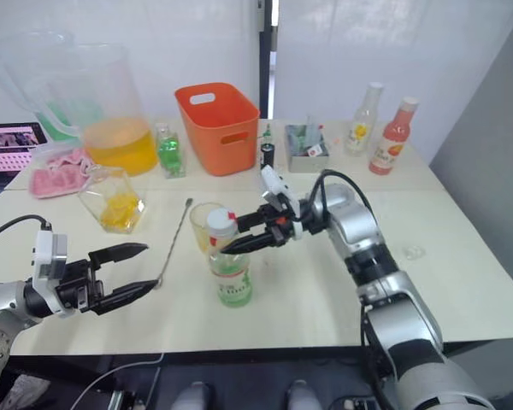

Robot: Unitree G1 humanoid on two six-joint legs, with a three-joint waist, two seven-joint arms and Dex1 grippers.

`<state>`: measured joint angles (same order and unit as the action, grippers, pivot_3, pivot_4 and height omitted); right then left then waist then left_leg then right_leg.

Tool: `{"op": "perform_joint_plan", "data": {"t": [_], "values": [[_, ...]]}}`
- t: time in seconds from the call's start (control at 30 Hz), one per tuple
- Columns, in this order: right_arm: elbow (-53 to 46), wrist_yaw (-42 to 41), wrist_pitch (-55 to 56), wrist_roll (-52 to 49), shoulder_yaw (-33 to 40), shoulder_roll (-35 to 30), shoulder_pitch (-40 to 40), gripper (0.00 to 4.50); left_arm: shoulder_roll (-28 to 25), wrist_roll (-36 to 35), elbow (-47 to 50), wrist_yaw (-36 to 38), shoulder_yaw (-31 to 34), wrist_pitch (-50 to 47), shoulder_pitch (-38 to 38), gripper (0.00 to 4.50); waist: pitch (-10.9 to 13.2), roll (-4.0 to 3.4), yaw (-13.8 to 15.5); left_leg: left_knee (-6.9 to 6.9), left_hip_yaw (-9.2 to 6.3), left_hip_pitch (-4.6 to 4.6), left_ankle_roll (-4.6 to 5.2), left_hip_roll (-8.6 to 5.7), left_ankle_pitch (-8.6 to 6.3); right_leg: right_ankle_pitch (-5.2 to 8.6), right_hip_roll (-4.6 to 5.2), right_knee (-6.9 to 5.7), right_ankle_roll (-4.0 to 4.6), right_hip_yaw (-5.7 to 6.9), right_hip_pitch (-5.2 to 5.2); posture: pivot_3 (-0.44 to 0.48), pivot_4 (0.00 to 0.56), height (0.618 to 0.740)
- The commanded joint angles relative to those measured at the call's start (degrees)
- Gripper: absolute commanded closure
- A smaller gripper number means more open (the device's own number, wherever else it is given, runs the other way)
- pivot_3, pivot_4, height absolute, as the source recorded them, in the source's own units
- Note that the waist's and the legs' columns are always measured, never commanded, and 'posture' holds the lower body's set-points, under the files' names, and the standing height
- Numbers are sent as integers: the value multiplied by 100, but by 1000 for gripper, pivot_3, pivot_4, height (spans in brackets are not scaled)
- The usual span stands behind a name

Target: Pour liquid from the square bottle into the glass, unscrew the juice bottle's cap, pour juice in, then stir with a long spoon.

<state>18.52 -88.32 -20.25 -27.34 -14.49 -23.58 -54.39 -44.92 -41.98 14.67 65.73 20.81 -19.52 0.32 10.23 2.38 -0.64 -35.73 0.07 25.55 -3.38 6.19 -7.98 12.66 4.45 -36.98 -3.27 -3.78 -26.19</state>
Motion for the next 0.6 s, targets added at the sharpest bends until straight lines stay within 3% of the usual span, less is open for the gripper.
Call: {"op": "perform_joint_plan", "data": {"t": [0.03, 0.17, 0.33, 0.6], "values": [[-1507, 847, -743, -420, 531, -166, 439, 3298, 65, -115, 65, 52, -45, 35, -215, 0, 0, 0, 2, 0, 0, -1, 0, 0, 0, 0, 0, -2, 0, 0, 0, 0, 150, 703], [-2912, 1961, -1483, -507, 804, -329, 1148, 3298, 70, -190, 82, 178, -128, -43, -308, 0, -1, 1, 15, 2, -1, -1, -3, 0, -2, 2, -1, -3, 2, 0, -1, 0, 150, 703], [-4438, 4147, -2217, -83, 1062, -41, 1960, 3298, 31, -154, -282, 467, -420, -123, -713, 0, -1, 2, 3, 1, -2, -4, -9, 1, -5, 4, -2, -4, 7, 0, -1, 0, 150, 703], [-5481, 5780, -3040, -93, 976, 523, 2444, 3298, -42, -6, -846, 950, -809, -154, -1361, 0, -2, 3, -9, -2, -2, -2, -3, 1, -1, 3, -2, -1, 9, -2, 1, 0, 150, 703]]}}
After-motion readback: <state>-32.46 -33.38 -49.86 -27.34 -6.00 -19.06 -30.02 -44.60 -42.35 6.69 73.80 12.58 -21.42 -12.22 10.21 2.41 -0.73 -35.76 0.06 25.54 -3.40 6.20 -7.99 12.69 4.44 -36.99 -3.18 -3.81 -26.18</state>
